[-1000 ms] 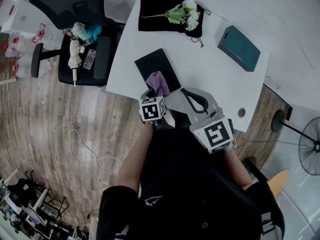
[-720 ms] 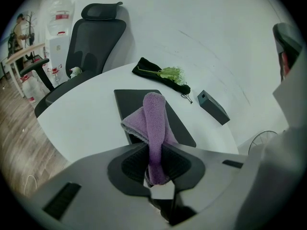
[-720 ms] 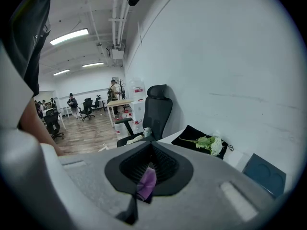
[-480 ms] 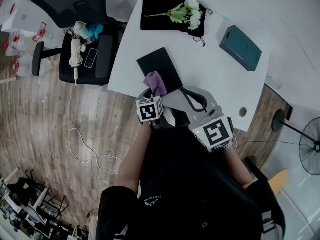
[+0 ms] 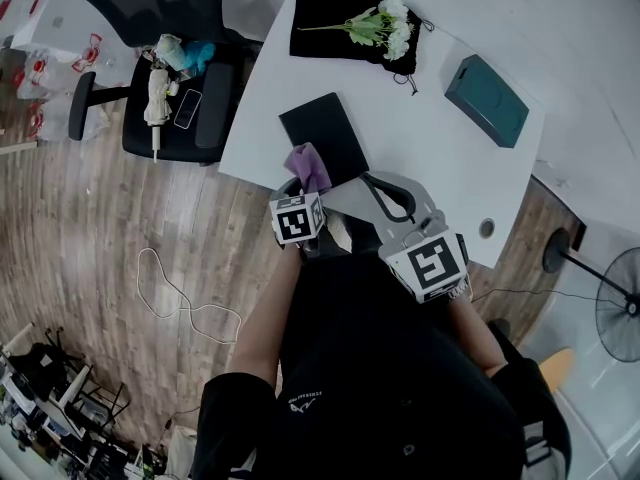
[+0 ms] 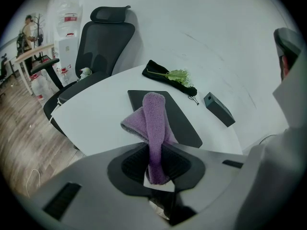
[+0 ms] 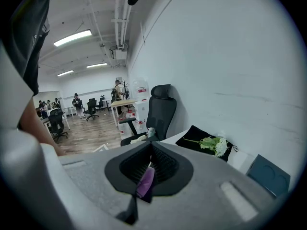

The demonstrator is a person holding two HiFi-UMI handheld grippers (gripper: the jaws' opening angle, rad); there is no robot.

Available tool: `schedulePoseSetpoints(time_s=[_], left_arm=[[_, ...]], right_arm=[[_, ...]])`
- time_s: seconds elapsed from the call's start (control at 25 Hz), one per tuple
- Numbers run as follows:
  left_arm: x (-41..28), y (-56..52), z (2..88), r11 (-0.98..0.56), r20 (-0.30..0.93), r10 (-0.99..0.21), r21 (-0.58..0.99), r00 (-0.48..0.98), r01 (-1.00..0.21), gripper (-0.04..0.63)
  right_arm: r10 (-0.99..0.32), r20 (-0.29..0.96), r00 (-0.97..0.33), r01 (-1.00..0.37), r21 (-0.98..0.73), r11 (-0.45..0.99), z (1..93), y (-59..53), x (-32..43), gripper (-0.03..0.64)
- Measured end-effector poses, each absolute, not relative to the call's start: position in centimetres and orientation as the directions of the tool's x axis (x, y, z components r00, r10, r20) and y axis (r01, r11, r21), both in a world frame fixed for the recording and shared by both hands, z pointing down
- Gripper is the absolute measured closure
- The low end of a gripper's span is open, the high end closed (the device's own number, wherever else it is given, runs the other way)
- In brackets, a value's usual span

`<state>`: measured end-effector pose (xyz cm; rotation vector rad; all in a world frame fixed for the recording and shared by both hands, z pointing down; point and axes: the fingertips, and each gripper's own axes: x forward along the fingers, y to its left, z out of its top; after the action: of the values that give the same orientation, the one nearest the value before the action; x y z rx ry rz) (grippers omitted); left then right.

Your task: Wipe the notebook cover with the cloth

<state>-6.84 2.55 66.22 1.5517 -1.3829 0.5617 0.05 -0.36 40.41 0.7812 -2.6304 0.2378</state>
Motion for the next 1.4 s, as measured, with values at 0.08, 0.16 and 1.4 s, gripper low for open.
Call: schedulePoseSetpoints(time_s=[0.08, 0.16, 1.4], left_arm=[[-7.1, 2.7, 66.2, 0.097, 0.83, -0.501, 0.336, 0.246, -0.937, 0.525], [-7.2, 2.9, 66.2, 0.101, 0.833, -0.5, 0.328, 0.237, -0.939, 0.525], [-9.0, 5.4, 60.8, 0.16, 0.783, -0.617, 0.227, 0.082, -0.961, 0.528]], right_arm=[[-0.485, 0.43, -0.761, -0.568, -0.081, 0.819, 40.7, -0.2, 0.2, 0.612], [-0.479, 0.467, -0.743, -0.59, -0.12, 0.798, 41.1, 0.0, 0.6, 0.612], [-0.423, 0.499, -0.756, -0.555, -0.145, 0.819, 44.3, -0.8, 3.6, 0.612]])
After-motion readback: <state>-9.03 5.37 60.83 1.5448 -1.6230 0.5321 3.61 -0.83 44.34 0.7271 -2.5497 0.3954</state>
